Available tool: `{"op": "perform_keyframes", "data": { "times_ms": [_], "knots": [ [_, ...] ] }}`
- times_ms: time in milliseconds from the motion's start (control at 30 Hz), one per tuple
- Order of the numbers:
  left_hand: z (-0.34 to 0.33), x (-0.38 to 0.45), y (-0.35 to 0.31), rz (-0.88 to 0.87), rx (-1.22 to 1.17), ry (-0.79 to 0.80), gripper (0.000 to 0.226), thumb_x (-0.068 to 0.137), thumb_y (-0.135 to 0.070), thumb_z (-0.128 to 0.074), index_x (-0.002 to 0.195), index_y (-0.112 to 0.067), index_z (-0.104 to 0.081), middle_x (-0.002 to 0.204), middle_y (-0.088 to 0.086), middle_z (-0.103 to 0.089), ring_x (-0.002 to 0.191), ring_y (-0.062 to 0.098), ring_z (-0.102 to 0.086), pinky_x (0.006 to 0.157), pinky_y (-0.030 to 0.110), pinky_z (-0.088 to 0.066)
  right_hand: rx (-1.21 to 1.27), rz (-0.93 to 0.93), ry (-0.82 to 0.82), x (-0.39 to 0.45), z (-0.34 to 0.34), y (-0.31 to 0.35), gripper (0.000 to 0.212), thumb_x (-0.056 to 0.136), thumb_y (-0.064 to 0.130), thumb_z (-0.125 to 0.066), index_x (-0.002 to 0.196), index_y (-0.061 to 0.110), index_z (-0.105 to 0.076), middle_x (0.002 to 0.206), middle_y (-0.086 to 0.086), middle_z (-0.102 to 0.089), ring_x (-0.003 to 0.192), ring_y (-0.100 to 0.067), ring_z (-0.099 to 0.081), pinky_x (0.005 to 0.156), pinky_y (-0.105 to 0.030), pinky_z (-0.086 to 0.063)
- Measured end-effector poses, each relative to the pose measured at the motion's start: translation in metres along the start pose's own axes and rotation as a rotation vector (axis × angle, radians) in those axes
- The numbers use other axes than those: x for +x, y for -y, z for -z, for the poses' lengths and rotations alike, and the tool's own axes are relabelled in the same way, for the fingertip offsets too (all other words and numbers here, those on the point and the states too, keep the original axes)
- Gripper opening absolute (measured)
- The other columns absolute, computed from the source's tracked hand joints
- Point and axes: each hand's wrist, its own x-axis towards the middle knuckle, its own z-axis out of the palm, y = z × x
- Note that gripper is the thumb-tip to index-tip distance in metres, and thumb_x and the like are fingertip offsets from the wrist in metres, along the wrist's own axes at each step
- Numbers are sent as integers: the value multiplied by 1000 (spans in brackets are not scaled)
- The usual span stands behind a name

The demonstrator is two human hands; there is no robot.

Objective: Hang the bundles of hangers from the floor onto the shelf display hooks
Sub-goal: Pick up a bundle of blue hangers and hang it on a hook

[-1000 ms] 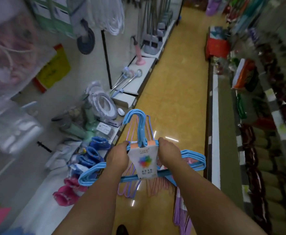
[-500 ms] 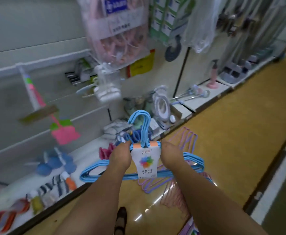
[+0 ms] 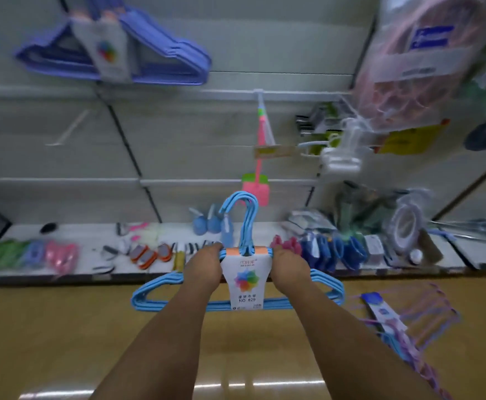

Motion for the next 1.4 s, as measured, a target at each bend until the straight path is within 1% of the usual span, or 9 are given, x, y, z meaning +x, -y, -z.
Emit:
{"op": "perform_keyframes", "data": {
  "times_ms": [133, 300, 567, 667, 767, 900, 1167, 1267, 1400],
  "knots": [
    [27, -22, 85, 107, -45, -59, 39, 90, -2, -41, 125, -17, -52, 120, 12, -61, 106, 32, -59, 82, 39, -48, -48, 115, 3, -10, -13, 85, 31, 92, 6, -44, 123, 8, -43, 117, -12, -62, 105, -30, -61, 79, -37, -47],
    [63, -50, 191, 212, -72, -130, 44, 92, -5, -39, 132, -23, -48, 116, 10, -64, 104, 29, -60, 79, 36, -47, -75, 223, 15, -26, -32, 197, 33, 95, 8, -43, 128, 7, -43, 123, -13, -60, 112, -30, -58, 86, -37, -46],
    [117, -89, 326, 388, -194, -251, 40, 85, 1, -41, 115, -18, -57, 108, 8, -66, 97, 29, -61, 76, 36, -50, -121, 382, 11, -41, -60, 351, 38, 94, 11, -45, 132, 10, -38, 123, -13, -59, 109, -30, -60, 84, -39, -48],
    [132, -98, 369, 438, -221, -288, 34, 84, 2, -42, 108, -17, -57, 103, 8, -66, 92, 28, -61, 67, 31, -41, -112, 427, 8, -43, -72, 400, 41, 93, 14, -49, 132, 11, -37, 128, -14, -54, 115, -31, -56, 91, -40, -46],
    [144, -99, 397, 468, -241, -322, 34, 83, 3, -43, 106, -16, -59, 100, 8, -66, 92, 28, -61, 67, 33, -43, -169, 450, 1, -39, -81, 435, 50, 90, 18, -55, 135, 9, -35, 127, -13, -56, 114, -31, -55, 102, -42, -39],
    [163, -91, 438, 515, -254, -359, 35, 83, 1, -45, 107, -19, -61, 100, 7, -67, 91, 29, -61, 69, 34, -45, -165, 484, 25, -26, -83, 485, 45, 89, 19, -54, 130, 12, -38, 126, -16, -57, 110, -35, -56, 88, -42, -46],
    [219, -48, 500, 530, -245, -419, 36, 80, 4, -45, 104, -14, -64, 98, 10, -67, 91, 29, -60, 67, 30, -39, -177, 624, -5, 16, -55, 573, 44, 94, 8, -39, 137, 8, -32, 119, -12, -60, 106, -30, -59, 79, -39, -47],
    [241, -29, 519, 524, -209, -417, 30, 81, 4, -46, 100, -13, -62, 98, 10, -67, 91, 29, -59, 64, 29, -37, -132, 626, 44, 34, -45, 601, 35, 93, 9, -41, 128, 9, -38, 121, -11, -57, 111, -30, -57, 89, -41, -45],
    [268, -7, 542, 525, -159, -403, 31, 82, 1, -48, 105, -15, -62, 100, 10, -67, 92, 29, -60, 66, 30, -38, -34, 631, 241, 60, -33, 633, 46, 87, 18, -53, 130, 13, -37, 120, -13, -59, 110, -31, -56, 102, -46, -40]
  ]
}}
